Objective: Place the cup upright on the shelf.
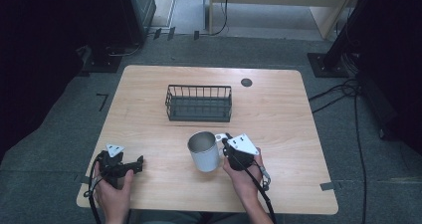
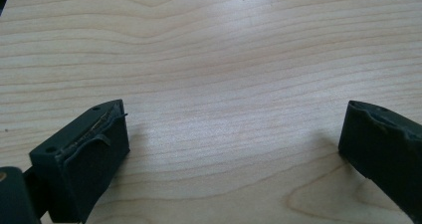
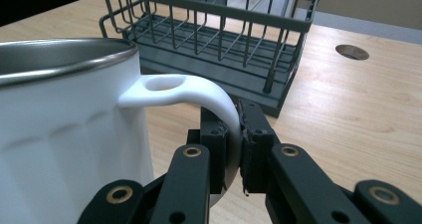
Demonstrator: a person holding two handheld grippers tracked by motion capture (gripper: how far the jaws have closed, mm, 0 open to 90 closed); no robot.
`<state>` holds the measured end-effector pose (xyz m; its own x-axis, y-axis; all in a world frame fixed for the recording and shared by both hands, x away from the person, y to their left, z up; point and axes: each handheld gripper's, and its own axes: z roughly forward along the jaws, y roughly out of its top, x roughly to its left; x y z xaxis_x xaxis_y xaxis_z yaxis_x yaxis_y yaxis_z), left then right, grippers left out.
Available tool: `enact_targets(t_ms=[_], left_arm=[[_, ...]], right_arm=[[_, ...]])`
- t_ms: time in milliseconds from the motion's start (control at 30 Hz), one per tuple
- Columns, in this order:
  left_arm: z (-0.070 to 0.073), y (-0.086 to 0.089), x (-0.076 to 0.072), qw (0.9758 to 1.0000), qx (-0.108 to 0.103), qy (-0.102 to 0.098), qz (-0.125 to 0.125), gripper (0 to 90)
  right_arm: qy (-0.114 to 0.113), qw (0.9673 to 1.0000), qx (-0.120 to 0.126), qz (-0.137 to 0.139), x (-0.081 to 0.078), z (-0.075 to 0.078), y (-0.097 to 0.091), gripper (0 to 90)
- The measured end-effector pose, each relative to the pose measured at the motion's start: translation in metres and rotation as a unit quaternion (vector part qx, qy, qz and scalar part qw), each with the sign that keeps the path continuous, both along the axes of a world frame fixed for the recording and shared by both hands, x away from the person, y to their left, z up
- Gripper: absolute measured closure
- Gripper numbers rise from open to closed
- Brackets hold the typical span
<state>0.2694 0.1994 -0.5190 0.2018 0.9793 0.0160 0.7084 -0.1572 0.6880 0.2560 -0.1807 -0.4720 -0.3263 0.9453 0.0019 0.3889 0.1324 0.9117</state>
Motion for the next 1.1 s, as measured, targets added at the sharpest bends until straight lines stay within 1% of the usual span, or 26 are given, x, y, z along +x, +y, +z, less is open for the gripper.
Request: enact_targets(t_ms=[133, 300, 333, 400, 500, 533, 633, 733, 800, 867, 967, 1000, 1100], left_arm=[[0.0, 0.0, 0.0, 1.0, 0.0, 0.0, 0.0, 0.0], [0.0, 0.0, 0.0, 1.0, 0.0, 0.0, 0.0, 0.0], [0.0, 0.0, 0.0, 1.0, 0.0, 0.0, 0.0, 0.0], [0.0, 0.0, 0.0, 1.0, 0.0, 0.0, 0.0, 0.0], [0.0, 0.0, 0.0, 1.0, 0.0, 0.0, 0.0, 0.0], [0.0, 0.0, 0.0, 1.0, -0.001, 0.0, 0.0, 0.0], [0.0, 0.0, 0.0, 1.0, -0.001, 0.0, 0.0, 0.0], [0.0, 0.0, 0.0, 1.0, 0.0, 0.0, 0.0, 0.0], [0.0, 0.0, 0.0, 1.0, 0.0, -0.001, 0.0, 0.0], [0.0, 0.0, 0.0, 1.0, 0.0, -0.001, 0.0, 0.0], [0.0, 0.0, 0.0, 1.0, 0.0, -0.001, 0.001, 0.0], [0.0, 0.0, 0.0, 1.0, 0.0, -0.001, 0.001, 0.0], [0.0, 0.0, 0.0, 1.0, -0.001, -0.001, 0.001, 0.0]], right_arm=[[-0.003, 1.0, 0.003, -0.003, 0.004, 0.005, 0.002, 83.2], [-0.008, 0.9999, 0.009, -0.01, 0.012, 0.016, 0.006, 83.2], [-0.008, 0.9999, 0.009, -0.01, 0.012, 0.016, 0.006, 83.2], [-0.013, 0.9997, 0.011, -0.015, 0.017, 0.022, 0.008, 83.2], [-0.015, 0.9996, 0.013, -0.018, 0.02, 0.026, 0.009, 83.1], [-0.017, 0.9995, 0.016, -0.022, 0.024, 0.03, 0.011, 83.2], [-0.02, 0.9993, 0.018, -0.024, 0.027, 0.034, 0.011, 83.1], [-0.023, 0.9991, 0.024, -0.027, 0.034, 0.041, 0.014, 83.1], [-0.024, 0.9991, 0.023, -0.028, 0.036, 0.043, 0.014, 83.1], [-0.027, 0.999, 0.021, -0.028, 0.042, 0.049, 0.017, 83.1], [-0.029, 0.999, 0.021, -0.029, 0.046, 0.054, 0.019, 83.1], [-0.031, 0.9989, 0.018, -0.029, 0.05, 0.057, 0.021, 83.2], [-0.031, 0.9988, 0.021, -0.032, 0.057, 0.061, 0.023, 83.1]])
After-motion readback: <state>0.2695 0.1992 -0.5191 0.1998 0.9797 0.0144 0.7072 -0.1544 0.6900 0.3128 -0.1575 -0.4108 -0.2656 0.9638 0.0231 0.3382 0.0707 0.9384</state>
